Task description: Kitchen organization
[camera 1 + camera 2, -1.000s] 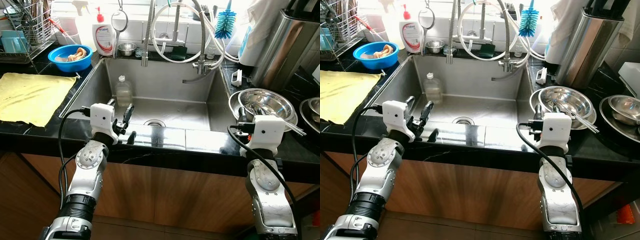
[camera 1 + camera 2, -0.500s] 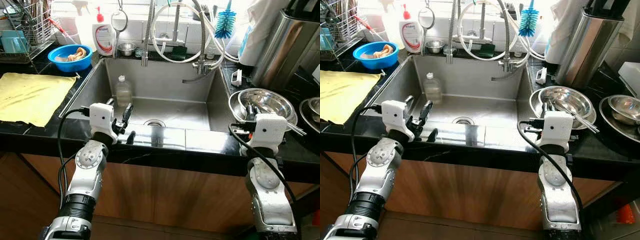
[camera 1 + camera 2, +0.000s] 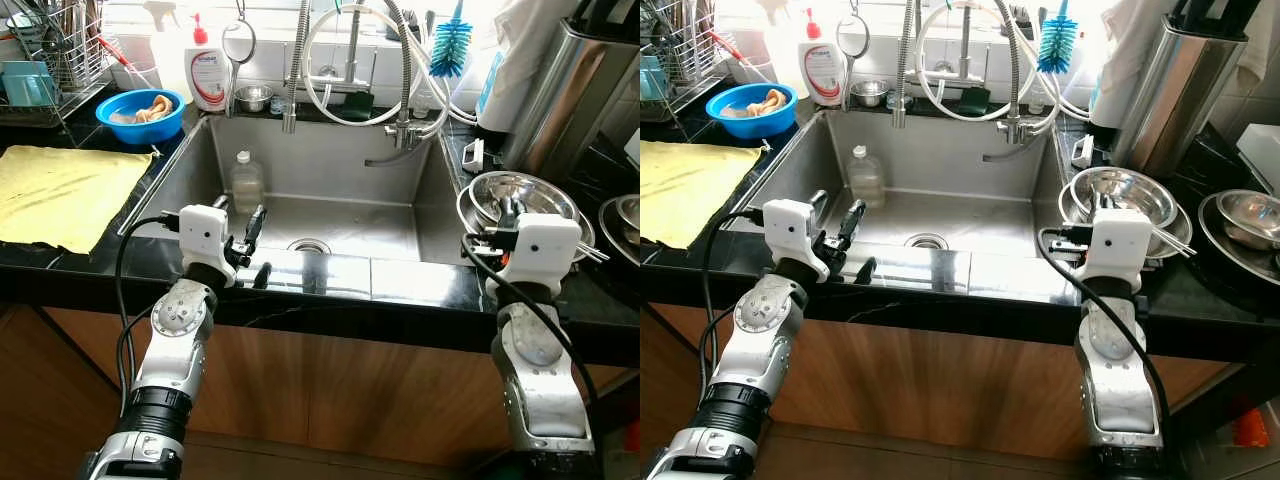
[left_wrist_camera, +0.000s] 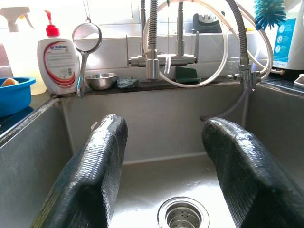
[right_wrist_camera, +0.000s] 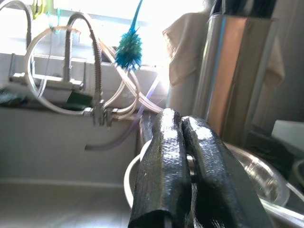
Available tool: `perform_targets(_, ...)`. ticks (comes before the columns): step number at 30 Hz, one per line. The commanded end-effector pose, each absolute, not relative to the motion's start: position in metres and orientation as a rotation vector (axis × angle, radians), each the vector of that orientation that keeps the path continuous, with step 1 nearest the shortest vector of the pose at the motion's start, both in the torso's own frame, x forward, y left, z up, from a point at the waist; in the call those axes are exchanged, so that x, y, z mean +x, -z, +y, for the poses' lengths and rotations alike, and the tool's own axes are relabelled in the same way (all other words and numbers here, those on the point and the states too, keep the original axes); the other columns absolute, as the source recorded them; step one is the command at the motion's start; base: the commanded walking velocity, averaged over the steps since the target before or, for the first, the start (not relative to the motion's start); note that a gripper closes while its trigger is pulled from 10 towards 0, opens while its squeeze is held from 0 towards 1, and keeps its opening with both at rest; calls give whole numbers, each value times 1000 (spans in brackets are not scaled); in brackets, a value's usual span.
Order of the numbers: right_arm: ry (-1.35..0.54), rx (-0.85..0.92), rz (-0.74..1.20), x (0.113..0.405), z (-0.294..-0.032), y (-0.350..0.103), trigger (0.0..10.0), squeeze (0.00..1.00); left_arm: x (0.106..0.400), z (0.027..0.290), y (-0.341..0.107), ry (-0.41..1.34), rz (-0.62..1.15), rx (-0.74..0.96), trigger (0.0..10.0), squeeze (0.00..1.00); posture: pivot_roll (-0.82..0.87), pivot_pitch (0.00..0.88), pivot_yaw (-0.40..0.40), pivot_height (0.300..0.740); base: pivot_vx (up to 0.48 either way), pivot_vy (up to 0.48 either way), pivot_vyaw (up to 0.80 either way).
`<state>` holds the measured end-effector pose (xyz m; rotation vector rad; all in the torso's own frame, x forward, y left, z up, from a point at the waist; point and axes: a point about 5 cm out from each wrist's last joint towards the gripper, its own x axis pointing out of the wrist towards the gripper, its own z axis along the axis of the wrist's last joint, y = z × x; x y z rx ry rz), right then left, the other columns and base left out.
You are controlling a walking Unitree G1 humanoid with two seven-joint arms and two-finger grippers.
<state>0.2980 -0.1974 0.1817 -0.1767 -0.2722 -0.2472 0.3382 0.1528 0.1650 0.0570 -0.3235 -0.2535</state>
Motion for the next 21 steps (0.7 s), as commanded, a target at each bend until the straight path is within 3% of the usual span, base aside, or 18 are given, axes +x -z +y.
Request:
perform_targets(1, 272, -163, -331, 298, -200, -194, 0, 0, 340, 150, -172, 262, -348, 63, 10000, 0, -1, 0, -22, 740, 0, 0, 0)
perform_targets(2, 272, -163, -331, 298, -200, -194, 0, 0, 340, 150, -172, 262, -348, 63, 10000, 0, -1, 0, -22, 740, 0, 0, 0)
perform_targets(4, 258, -192, -356, 300, -196, -201, 8784, 0, 340, 150, -173, 261, -351, 60, 10000, 0, 0, 0, -21, 740, 0, 0, 0)
perform_targets(5, 258, -192, -356, 300, -196, -201, 8784, 0, 340, 150, -173, 261, -351, 60, 10000, 0, 0, 0, -21, 740, 0, 0, 0)
perform_targets(6, 259, -218, -376, 300, -195, -206, 10000, 0, 341, 150, -173, 261, -353, 60, 10000, 0, 0, 0, -21, 740, 0, 0, 0)
perform_targets(9, 256, -270, -456, 301, -190, -227, 10000, 0, 341, 150, -176, 260, -359, 56, 10000, 0, -3, 0, -15, 740, 0, 0, 0)
perform_targets(16, 157, -199, -526, 309, -177, -253, 10000, 0, 343, 147, -183, 261, -378, 38, 10000, 0, -1, 0, -19, 740, 0, 0, 0)
perform_targets(20, -4, 217, -474, 315, -162, -248, 10000, 0, 346, 148, -192, 243, -394, -17, 10000, 0, 10, 0, -21, 740, 0, 0, 0)
perform_targets(21, 0, 236, -469, 315, -163, -247, 10000, 0, 346, 148, -192, 243, -394, -22, 10000, 0, 10, 0, -21, 740, 0, 0, 0)
